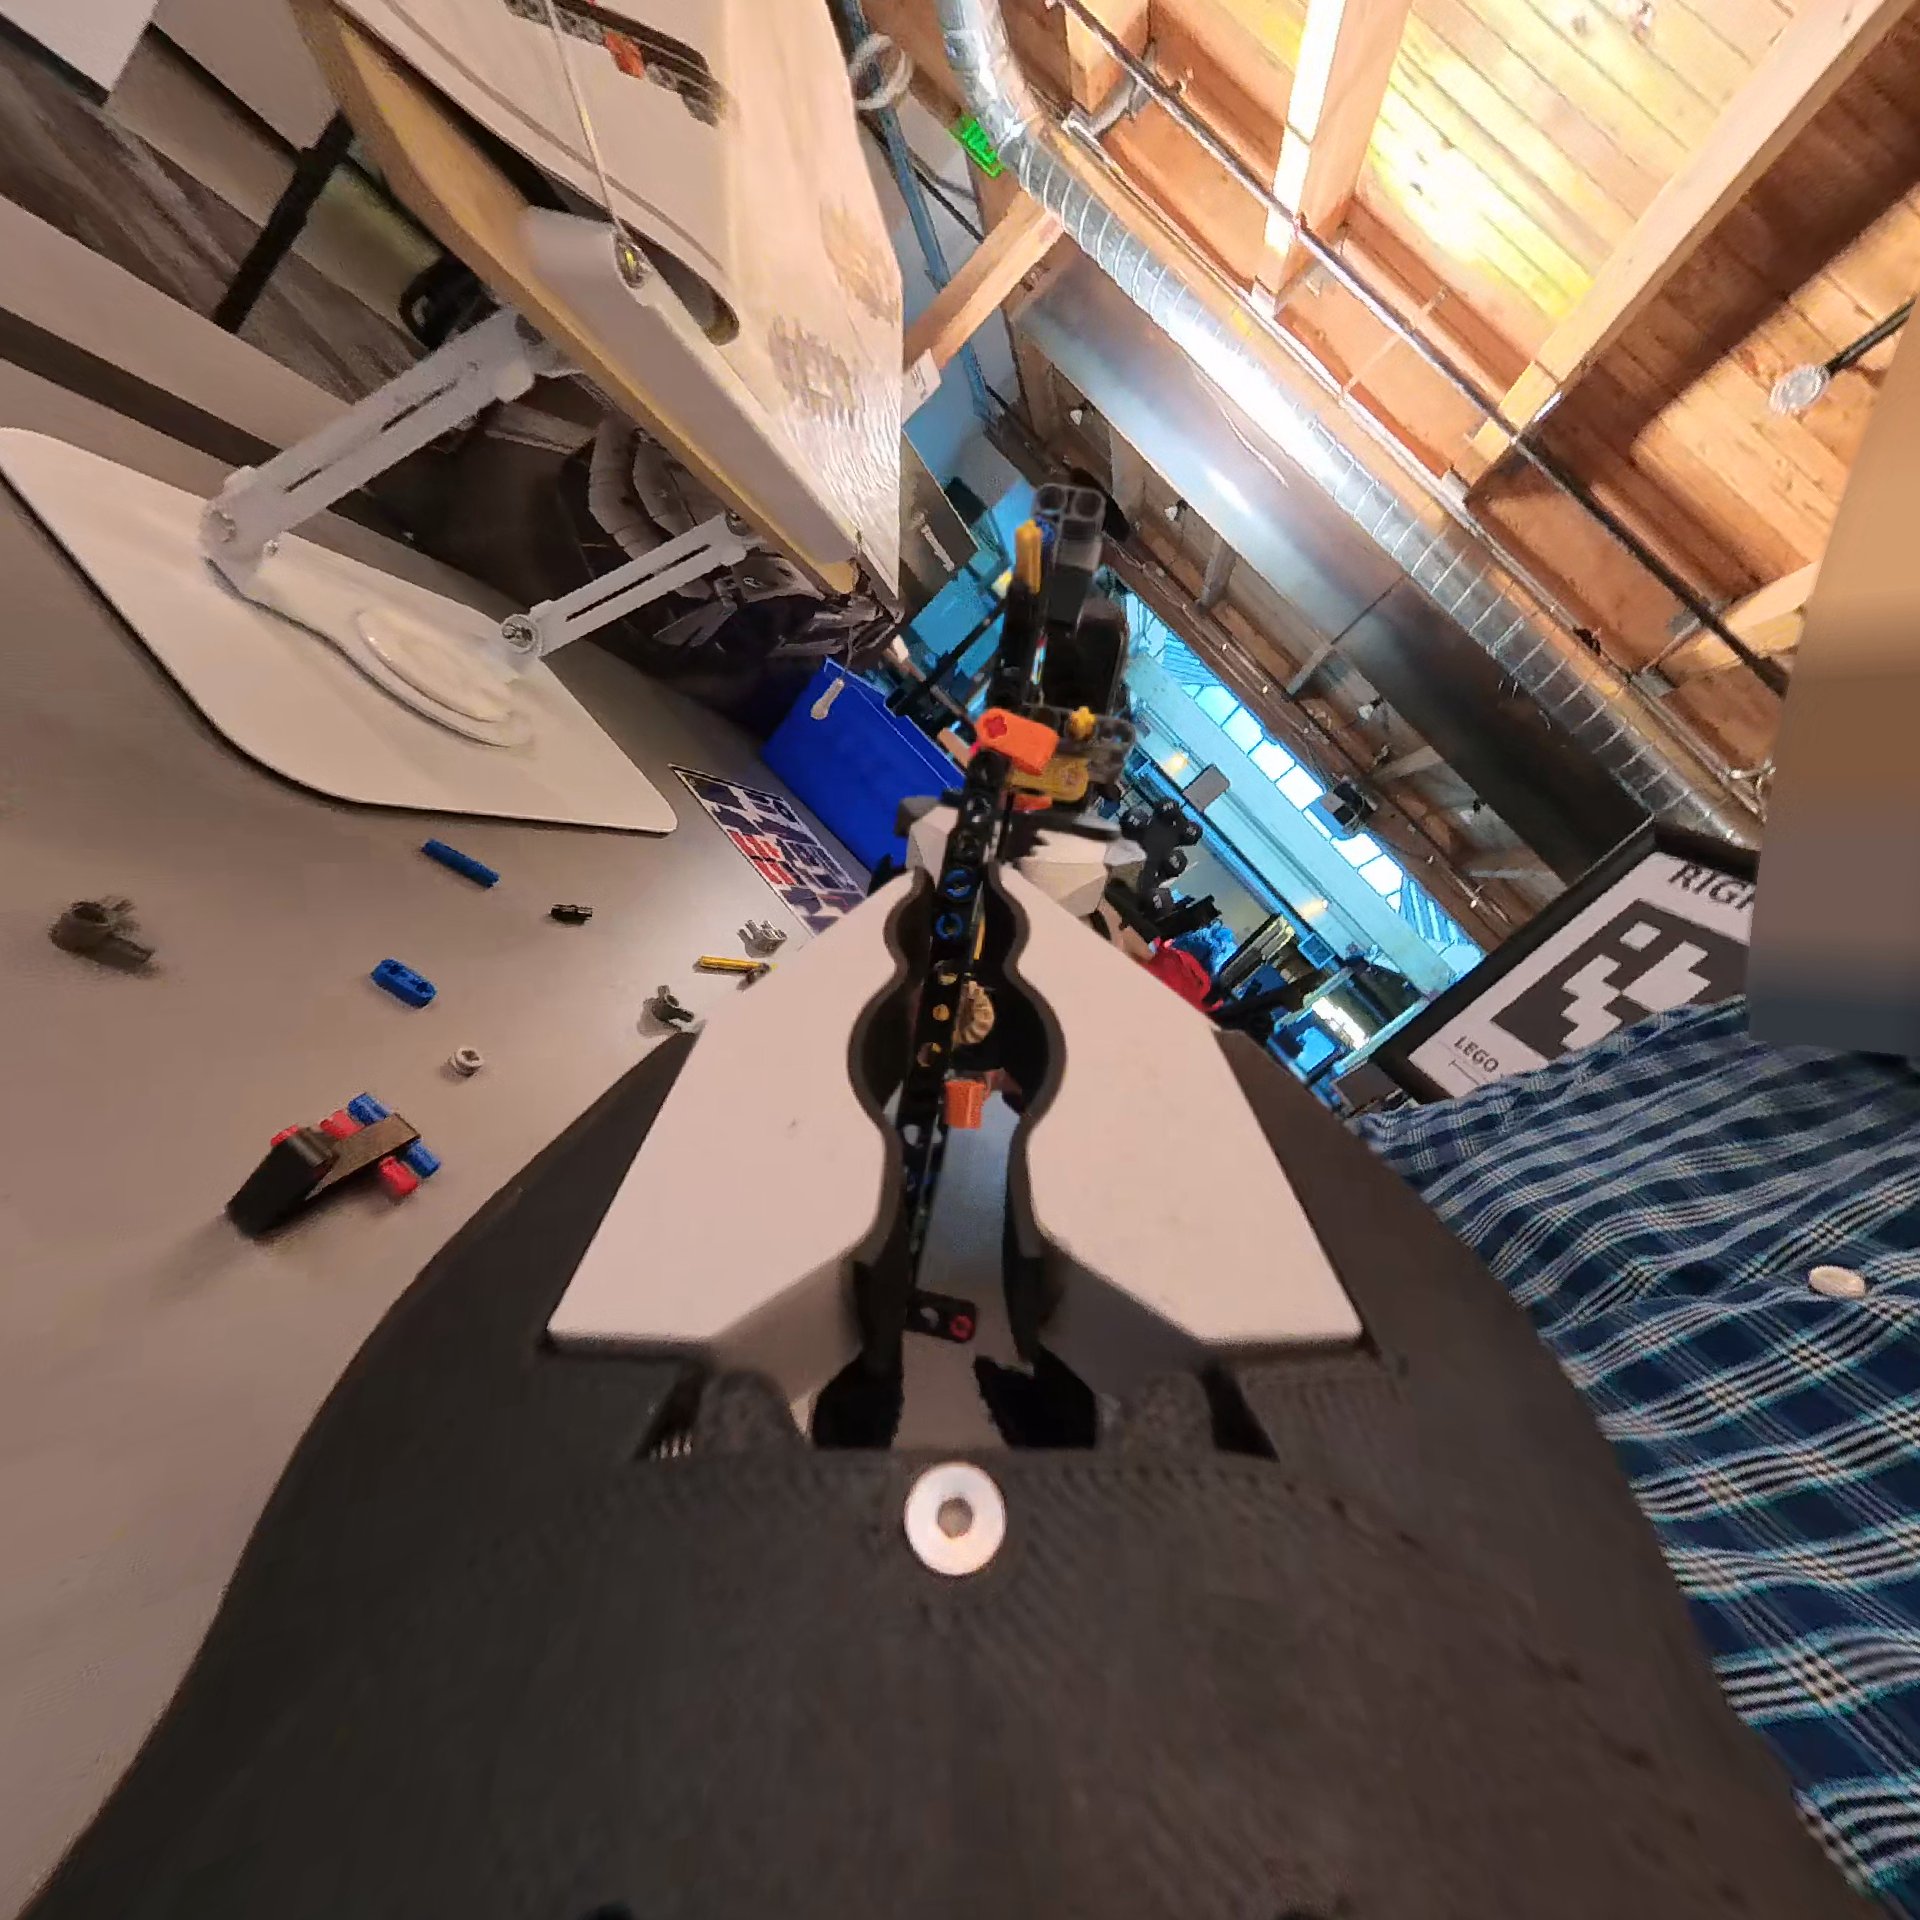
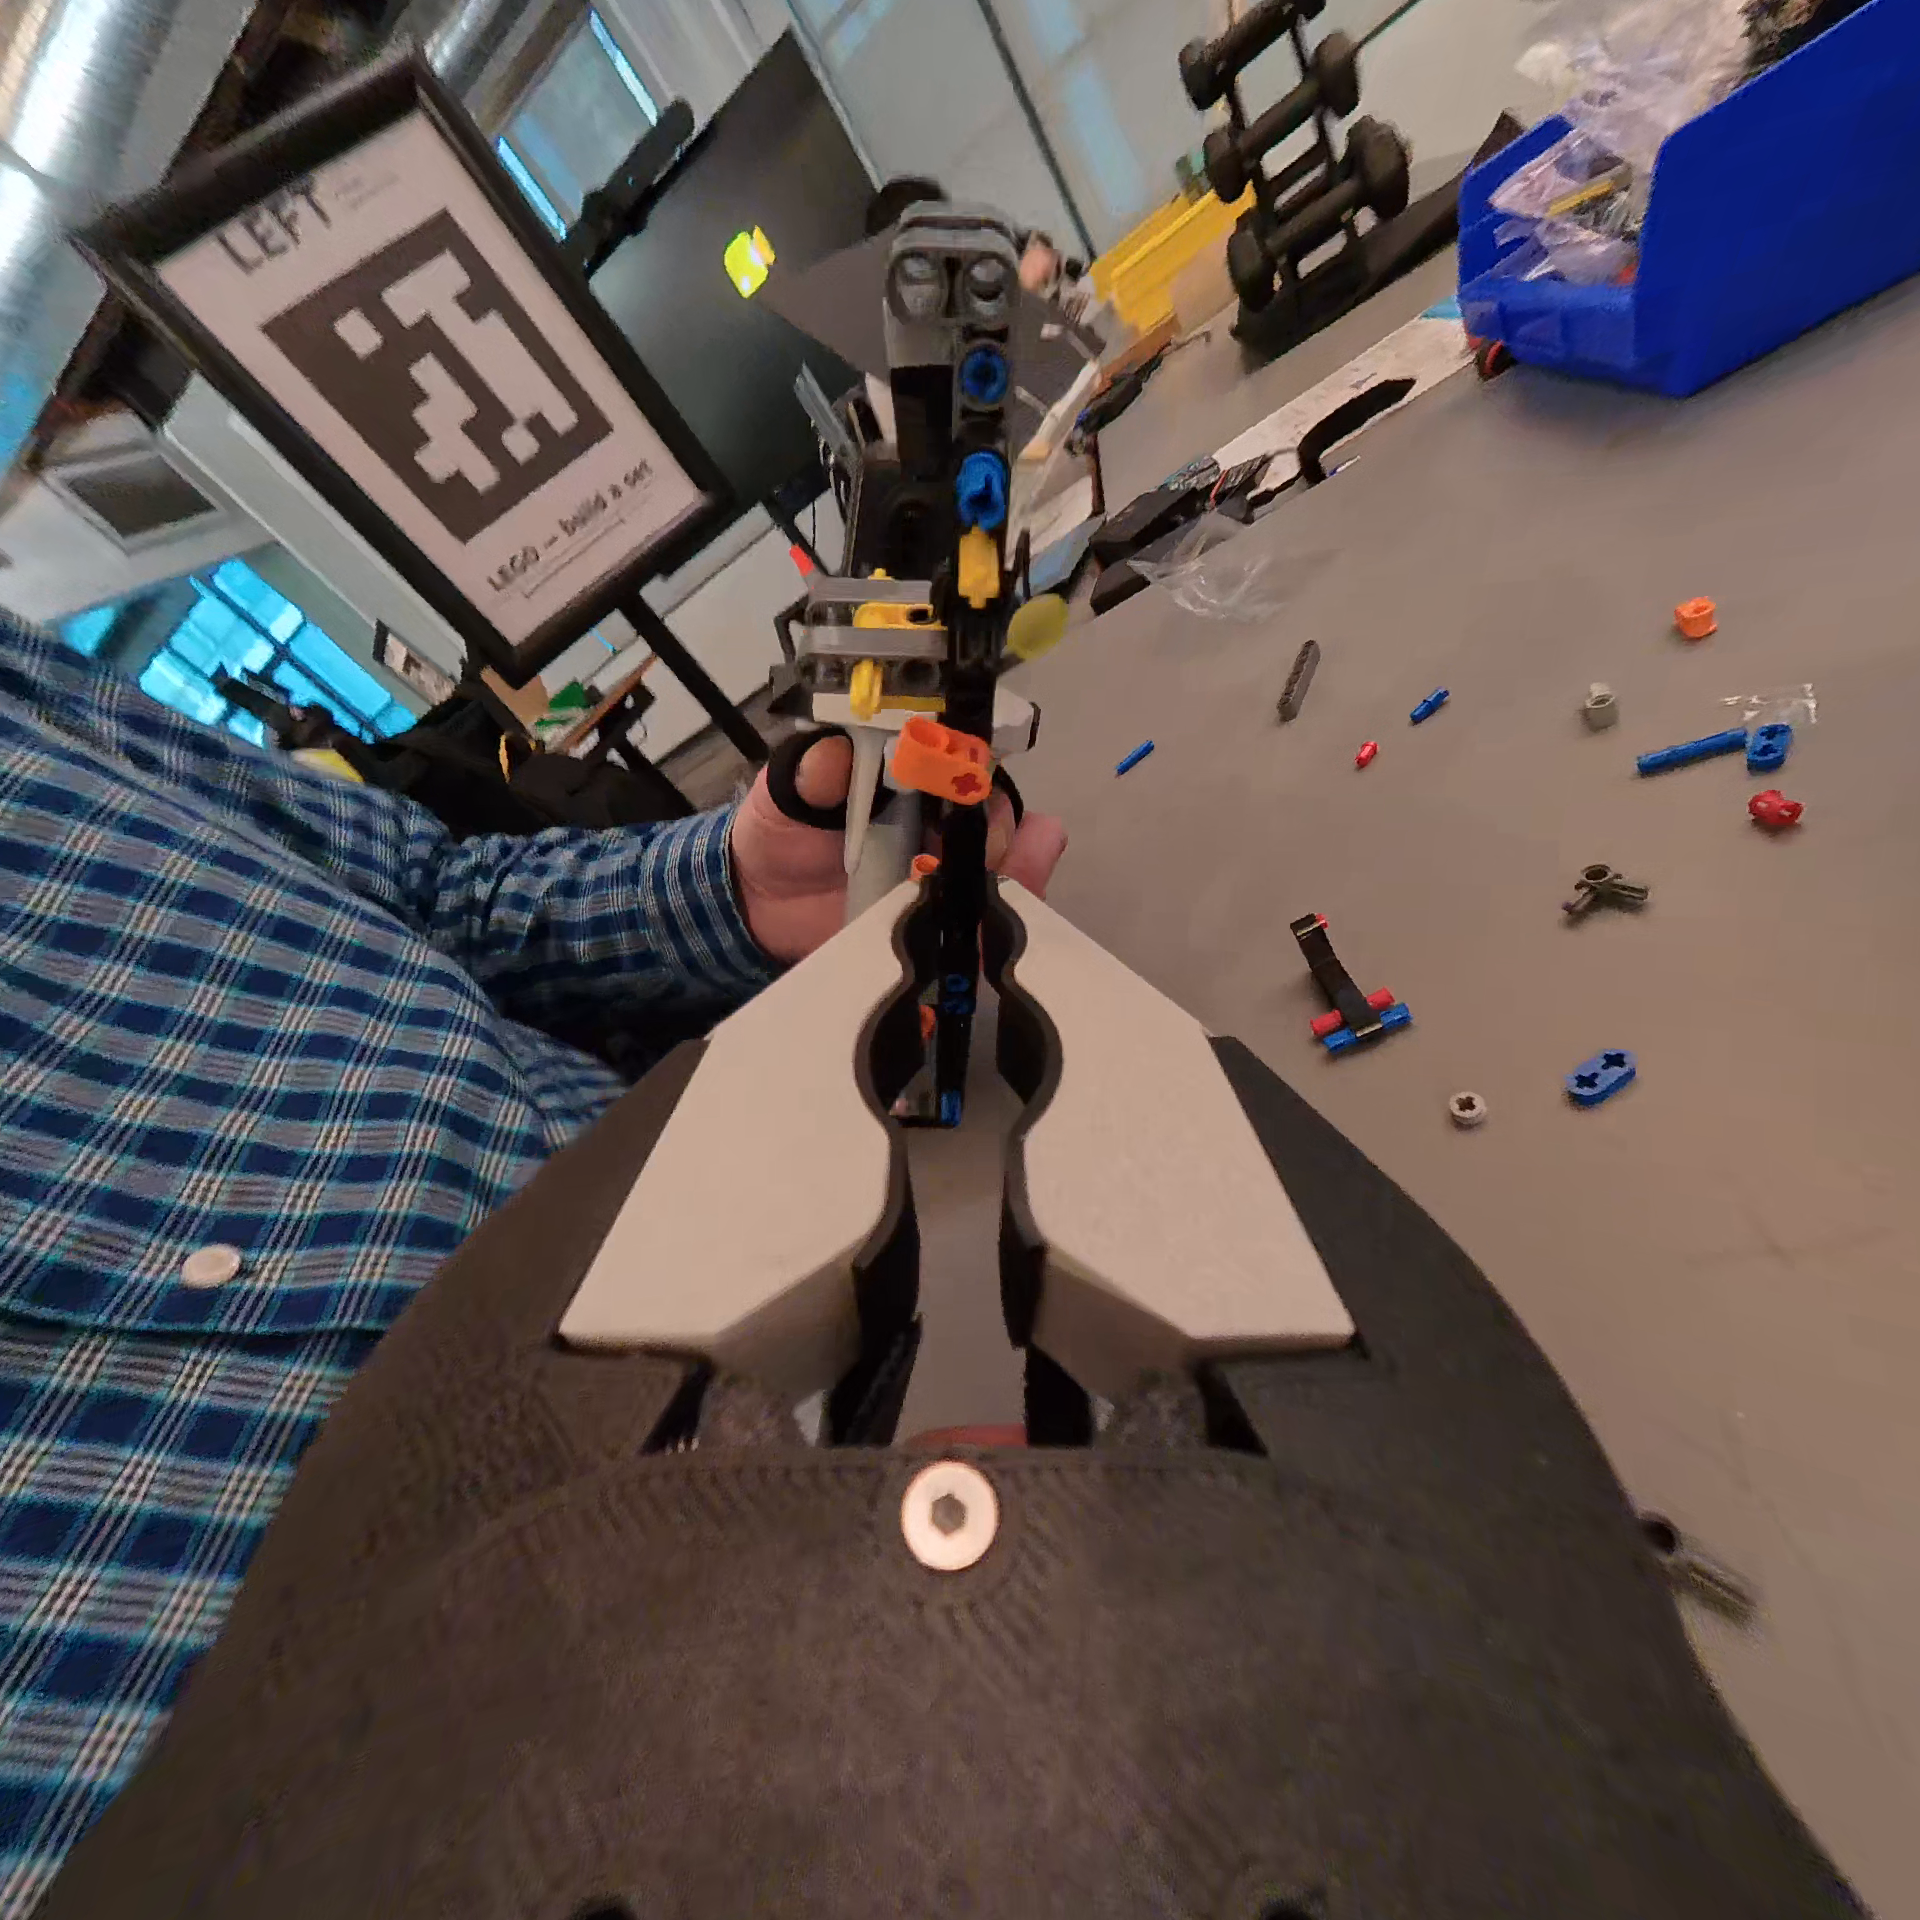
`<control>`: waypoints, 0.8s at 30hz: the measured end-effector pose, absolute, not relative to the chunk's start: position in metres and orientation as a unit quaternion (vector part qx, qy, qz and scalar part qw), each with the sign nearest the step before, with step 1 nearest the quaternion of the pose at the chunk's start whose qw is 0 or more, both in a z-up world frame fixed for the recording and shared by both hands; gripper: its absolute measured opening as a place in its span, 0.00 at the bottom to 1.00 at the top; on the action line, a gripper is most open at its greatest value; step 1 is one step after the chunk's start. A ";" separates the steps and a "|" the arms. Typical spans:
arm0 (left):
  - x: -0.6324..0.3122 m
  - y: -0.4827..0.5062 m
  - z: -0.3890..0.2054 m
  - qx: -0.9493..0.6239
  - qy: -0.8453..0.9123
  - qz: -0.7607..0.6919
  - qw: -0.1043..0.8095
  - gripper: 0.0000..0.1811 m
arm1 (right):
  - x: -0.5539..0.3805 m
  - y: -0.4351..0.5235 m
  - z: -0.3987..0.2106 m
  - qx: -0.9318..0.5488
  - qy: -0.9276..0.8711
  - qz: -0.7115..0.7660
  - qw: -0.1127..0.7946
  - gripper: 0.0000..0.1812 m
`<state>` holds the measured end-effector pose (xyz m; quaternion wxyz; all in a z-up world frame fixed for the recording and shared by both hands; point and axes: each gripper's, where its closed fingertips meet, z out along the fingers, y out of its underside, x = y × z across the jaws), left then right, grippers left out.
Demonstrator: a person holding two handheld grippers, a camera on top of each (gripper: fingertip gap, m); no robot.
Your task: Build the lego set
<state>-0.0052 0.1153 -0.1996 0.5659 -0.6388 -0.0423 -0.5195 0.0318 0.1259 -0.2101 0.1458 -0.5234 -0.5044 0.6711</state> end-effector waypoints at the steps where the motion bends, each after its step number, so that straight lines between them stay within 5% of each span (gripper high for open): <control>1: -0.003 0.115 -0.200 -0.645 -0.034 -0.512 0.566 0.04 | 0.034 0.126 -0.210 -0.519 -0.517 0.665 0.144 0.03; 9: 0.003 0.116 -0.189 -0.693 0.053 -0.423 0.581 0.21 | 0.045 0.126 -0.213 -0.495 -0.620 0.599 0.112 0.03; 16: 0.016 0.121 -0.206 -0.740 0.094 -0.370 0.553 0.08 | 0.034 0.121 -0.216 -0.477 -0.672 0.560 0.079 0.03; 21: 0.004 0.127 -0.206 -0.730 0.043 -0.374 0.571 0.08 | 0.024 0.126 -0.213 -0.484 -0.660 0.568 0.086 0.03; 24: -0.012 0.133 -0.200 -0.705 -0.025 -0.392 0.591 0.08 | 0.014 0.143 -0.206 -0.503 -0.634 0.568 0.149 0.22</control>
